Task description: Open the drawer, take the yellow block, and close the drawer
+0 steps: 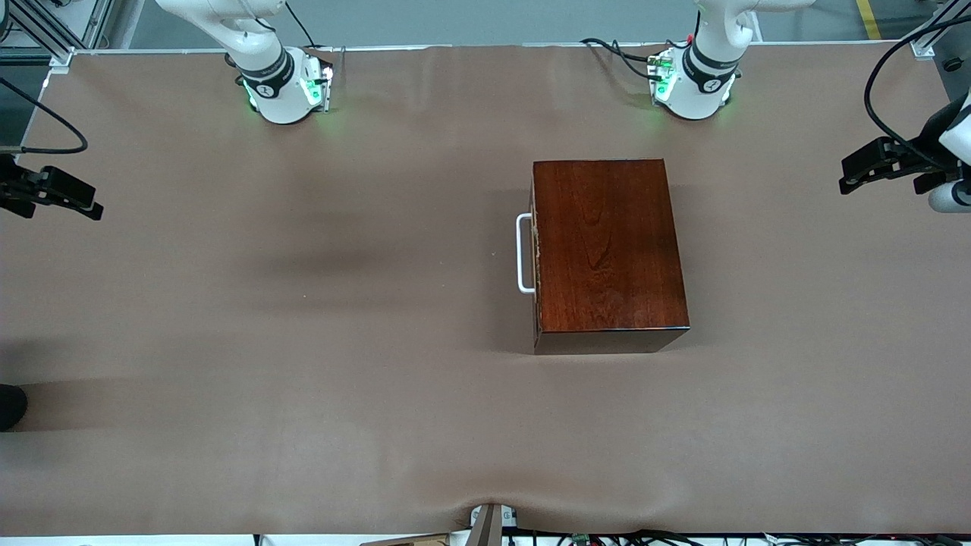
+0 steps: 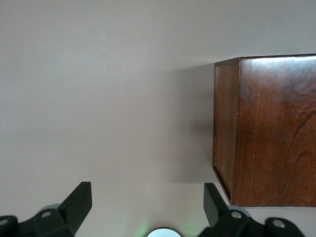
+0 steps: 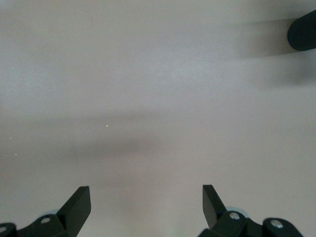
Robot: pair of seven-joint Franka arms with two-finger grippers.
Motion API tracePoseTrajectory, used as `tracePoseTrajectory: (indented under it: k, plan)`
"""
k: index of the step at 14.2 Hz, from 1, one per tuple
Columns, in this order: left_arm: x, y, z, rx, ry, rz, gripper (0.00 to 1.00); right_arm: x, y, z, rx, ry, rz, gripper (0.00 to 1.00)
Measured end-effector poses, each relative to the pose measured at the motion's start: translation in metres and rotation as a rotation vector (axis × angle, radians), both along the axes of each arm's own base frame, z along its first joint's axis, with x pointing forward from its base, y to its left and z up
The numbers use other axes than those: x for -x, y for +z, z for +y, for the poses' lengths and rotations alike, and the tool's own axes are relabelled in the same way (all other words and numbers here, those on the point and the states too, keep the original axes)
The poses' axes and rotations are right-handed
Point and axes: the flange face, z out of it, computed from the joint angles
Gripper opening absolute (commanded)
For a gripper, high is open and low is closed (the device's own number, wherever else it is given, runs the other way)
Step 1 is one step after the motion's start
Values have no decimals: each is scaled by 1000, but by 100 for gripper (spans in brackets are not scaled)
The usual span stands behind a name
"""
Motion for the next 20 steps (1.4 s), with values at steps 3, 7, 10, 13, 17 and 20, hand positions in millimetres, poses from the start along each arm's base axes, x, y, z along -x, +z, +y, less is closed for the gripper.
tracePoseTrajectory:
  k: [3, 7, 10, 13, 17, 20]
  plan:
    - [0, 0, 2, 0, 4, -2, 100, 0, 0, -5, 0, -9, 0, 100]
    - [-5, -4, 2, 0, 5, -11, 100, 0, 0, -6, 0, -10, 0, 100]
    - [-12, -11, 3, 0, 5, -12, 100, 0, 0, -5, 0, -10, 0, 100]
    - [-15, -12, 15, 0, 27, -17, 100, 0, 0, -5, 0, -9, 1, 100]
    - [-15, -13, 22, 0, 38, -21, 100, 1, 0, -5, 0, -9, 1, 100]
    - [-16, -14, 24, 0, 42, -20, 100, 1, 0, -5, 0, -9, 1, 100]
